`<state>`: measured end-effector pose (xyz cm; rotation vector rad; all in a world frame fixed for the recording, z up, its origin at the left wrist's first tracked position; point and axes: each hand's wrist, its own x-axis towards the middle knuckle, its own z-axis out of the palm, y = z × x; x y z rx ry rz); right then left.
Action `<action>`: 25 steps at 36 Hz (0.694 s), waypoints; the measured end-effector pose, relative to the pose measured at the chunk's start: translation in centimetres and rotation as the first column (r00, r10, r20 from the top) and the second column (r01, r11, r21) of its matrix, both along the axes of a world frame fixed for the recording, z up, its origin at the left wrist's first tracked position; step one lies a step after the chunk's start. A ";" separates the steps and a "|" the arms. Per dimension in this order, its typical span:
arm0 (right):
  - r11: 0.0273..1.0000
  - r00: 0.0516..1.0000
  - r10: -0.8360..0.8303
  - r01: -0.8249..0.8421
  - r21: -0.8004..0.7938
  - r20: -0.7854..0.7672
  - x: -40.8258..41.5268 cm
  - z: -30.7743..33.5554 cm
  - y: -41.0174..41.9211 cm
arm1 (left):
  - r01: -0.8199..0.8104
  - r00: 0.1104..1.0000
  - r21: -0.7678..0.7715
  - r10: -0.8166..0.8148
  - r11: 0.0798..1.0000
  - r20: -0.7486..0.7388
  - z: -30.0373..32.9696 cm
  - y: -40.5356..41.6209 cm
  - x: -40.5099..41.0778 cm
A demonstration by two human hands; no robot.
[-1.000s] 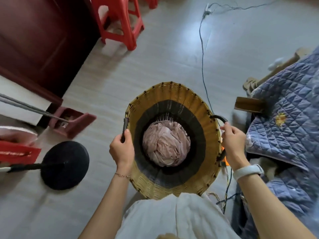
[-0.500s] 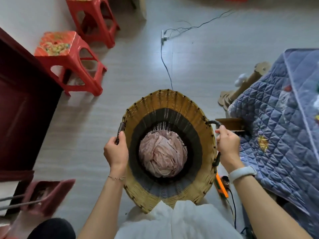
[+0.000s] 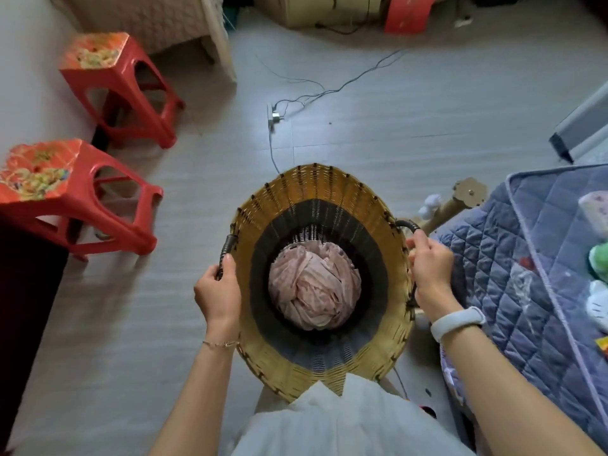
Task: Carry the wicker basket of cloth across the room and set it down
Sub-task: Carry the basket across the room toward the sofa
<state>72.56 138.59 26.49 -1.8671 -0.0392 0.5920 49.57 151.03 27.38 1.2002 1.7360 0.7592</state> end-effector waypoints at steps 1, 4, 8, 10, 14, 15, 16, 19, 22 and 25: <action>1.000 1.000 -0.004 0.004 0.001 -0.004 1.0 -0.1 1.2 | 0.007 1.000 -0.001 -0.007 1.000 0.006 -0.2 1.3 1.1; 1.000 1.000 -0.008 0.008 0.002 0.001 4.0 -0.1 5.3 | 0.020 1.000 -0.011 -0.020 1.000 0.022 -0.7 5.3 4.4; 0.999 0.999 -0.031 0.031 -0.030 0.009 8.2 -0.4 11.3 | 0.027 0.999 -0.043 -0.026 0.999 0.021 -1.5 11.5 8.7; 0.999 0.999 -0.034 0.035 -0.037 0.010 10.7 -0.3 14.7 | 0.038 0.999 -0.063 -0.036 0.997 0.022 -1.6 15.1 11.2; 0.997 0.998 -0.057 0.058 -0.051 0.026 15.6 0.4 20.9 | 0.044 0.999 -0.072 -0.043 0.996 0.027 -1.3 21.6 16.3; 0.997 0.998 -0.061 0.062 -0.043 0.026 16.7 0.5 22.1 | 0.047 0.999 -0.067 -0.046 0.997 0.020 -1.2 23.0 17.5; 0.997 0.997 -0.067 0.068 -0.041 0.027 17.8 0.5 23.2 | 0.050 0.999 -0.061 -0.050 0.997 0.007 -1.1 24.3 18.9; 0.995 0.996 -0.083 0.084 -0.049 0.021 21.3 0.5 25.6 | 0.075 0.997 -0.057 -0.074 0.996 0.013 -0.5 27.6 23.0; 0.992 0.993 -0.119 0.120 -0.042 0.019 24.7 0.5 27.8 | 0.104 0.995 -0.027 -0.104 0.994 0.014 0.0 30.6 27.3; 0.986 0.987 -0.163 0.163 -0.024 -0.004 29.2 0.3 30.3 | 0.123 0.992 -0.028 -0.123 0.992 0.018 0.0 33.9 32.4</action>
